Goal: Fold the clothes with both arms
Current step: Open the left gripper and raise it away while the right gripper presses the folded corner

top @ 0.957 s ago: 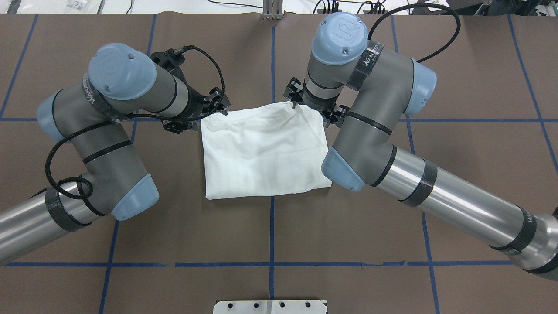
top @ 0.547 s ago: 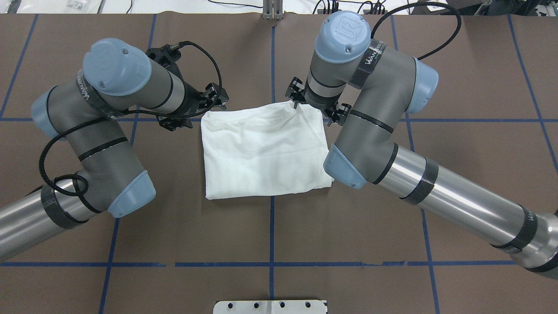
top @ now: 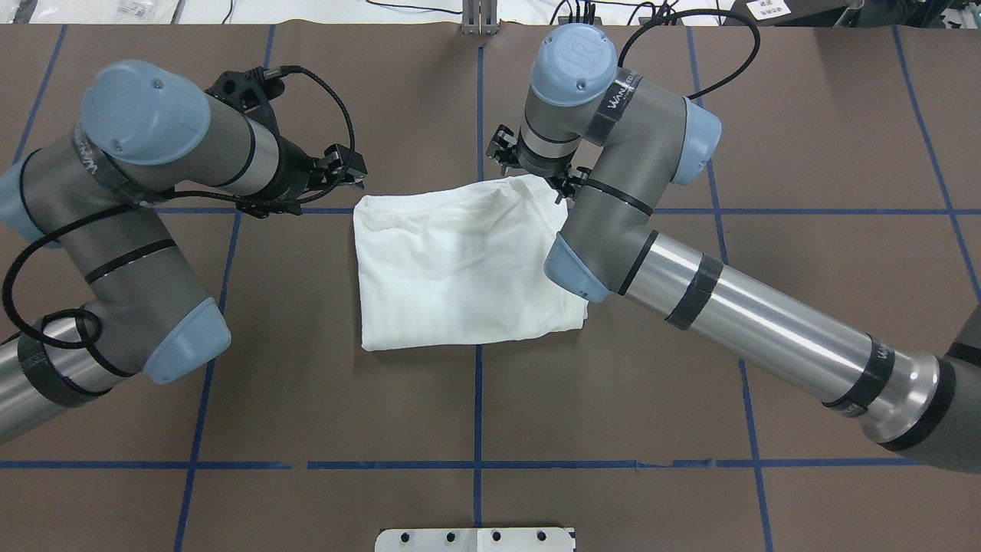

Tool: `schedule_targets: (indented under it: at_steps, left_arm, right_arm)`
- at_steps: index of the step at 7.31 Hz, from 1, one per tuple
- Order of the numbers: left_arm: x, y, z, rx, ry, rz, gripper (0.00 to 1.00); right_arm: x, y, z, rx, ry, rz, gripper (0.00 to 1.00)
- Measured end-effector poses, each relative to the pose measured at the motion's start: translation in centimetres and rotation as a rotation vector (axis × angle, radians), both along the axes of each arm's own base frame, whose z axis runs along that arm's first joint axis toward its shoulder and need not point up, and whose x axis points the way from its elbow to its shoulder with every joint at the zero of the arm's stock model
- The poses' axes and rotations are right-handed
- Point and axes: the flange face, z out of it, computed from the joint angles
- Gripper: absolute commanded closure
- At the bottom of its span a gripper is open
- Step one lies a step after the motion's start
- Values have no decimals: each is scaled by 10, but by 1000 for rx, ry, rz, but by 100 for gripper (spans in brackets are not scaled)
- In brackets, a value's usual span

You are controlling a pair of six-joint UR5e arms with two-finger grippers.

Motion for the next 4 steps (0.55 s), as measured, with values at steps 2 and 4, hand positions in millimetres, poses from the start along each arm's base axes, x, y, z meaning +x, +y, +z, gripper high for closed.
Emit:
schedule_targets:
  at_steps: [2,4]
  left_arm:
    - [-7,1,5,10,-8,0,0]
    - [-9,2,7,11,-9,0,0]
  right_arm:
    - [-15,-14,-3,-22,20,4,14]
    - [-29,-26,-3,-45,47,4,24]
